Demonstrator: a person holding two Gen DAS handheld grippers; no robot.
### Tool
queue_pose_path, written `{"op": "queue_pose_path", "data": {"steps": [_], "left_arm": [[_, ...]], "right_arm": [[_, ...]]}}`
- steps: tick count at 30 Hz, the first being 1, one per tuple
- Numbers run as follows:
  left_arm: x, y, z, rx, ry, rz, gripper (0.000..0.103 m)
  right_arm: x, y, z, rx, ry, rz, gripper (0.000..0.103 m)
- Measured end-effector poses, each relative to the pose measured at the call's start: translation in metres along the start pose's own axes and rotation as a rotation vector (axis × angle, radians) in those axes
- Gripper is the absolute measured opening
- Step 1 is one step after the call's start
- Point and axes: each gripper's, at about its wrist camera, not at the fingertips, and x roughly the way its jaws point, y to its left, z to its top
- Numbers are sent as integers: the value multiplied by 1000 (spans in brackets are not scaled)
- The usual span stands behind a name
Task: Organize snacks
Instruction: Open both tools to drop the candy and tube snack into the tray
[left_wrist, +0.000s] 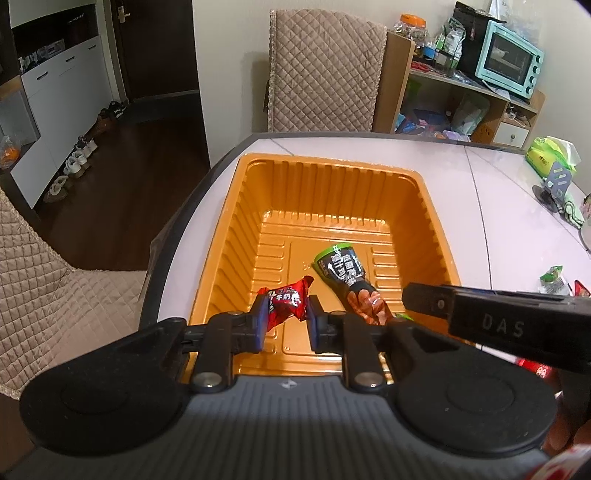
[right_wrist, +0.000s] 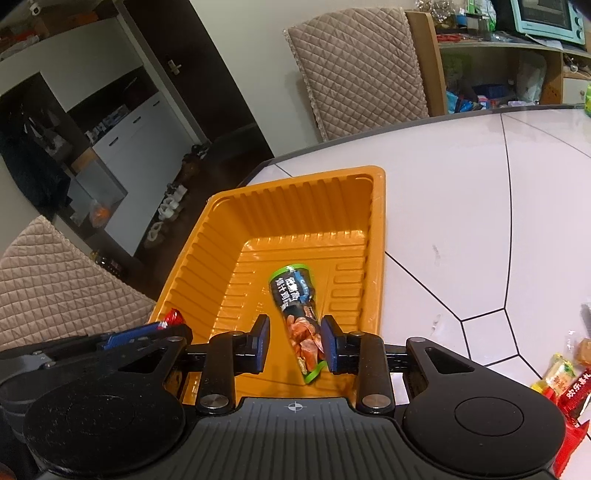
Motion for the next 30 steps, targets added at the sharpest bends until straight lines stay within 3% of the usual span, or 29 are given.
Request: {"op": "queue_pose_path", "data": {"steps": [4,16,20,30], "left_arm": [[-4,0,1,8,-9,10,30],[-22,2,0,-9,-23,16,37],[-33,1,-3,-16,-28,17,40],[-72,-8,-21,-33,-29,-1,44]], "right_arm": [[-6,1,-1,-13,-4,1,31],[-28,2,-9,-23,-5,17,34],[-40,4,-12,-32,-20,24,51],[-86,-2,-31,-50,-43,50,67]]}}
